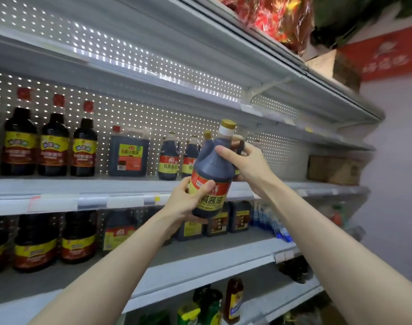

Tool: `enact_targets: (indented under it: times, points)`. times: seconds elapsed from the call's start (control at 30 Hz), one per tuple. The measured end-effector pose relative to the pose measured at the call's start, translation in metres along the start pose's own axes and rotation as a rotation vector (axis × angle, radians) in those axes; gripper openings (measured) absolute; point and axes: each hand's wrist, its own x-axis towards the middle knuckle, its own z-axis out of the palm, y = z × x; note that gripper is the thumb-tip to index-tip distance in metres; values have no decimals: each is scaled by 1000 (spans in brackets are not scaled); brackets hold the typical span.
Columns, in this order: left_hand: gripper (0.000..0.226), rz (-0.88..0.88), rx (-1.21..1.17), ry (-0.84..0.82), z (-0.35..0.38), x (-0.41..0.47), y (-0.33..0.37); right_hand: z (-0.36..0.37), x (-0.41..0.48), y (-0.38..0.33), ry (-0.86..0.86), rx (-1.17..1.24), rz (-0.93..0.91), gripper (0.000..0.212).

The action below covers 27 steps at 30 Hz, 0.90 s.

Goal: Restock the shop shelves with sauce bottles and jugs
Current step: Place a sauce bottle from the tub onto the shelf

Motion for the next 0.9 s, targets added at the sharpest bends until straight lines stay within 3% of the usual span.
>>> enact_targets:
  times: [0.07, 0.23, 0.43, 0.7, 0.9]
  points:
    - [75, 70, -23, 67, 25, 79, -11, -36, 67, 34, -25, 32, -36, 21]
    - [58, 60, -6, 128, 20, 111, -13, -40, 94, 54, -80, 70, -16, 17]
    - [82, 93, 43, 261, 24, 170, -23, -47, 150, 95, -83, 122, -81, 14]
    - [79, 82, 84, 259, 36, 233, -33, -68, 217, 138, -138, 241, -117, 15]
    - [41, 63, 317, 338, 44, 288, -40, -91, 270, 181, -230, 221, -135, 22]
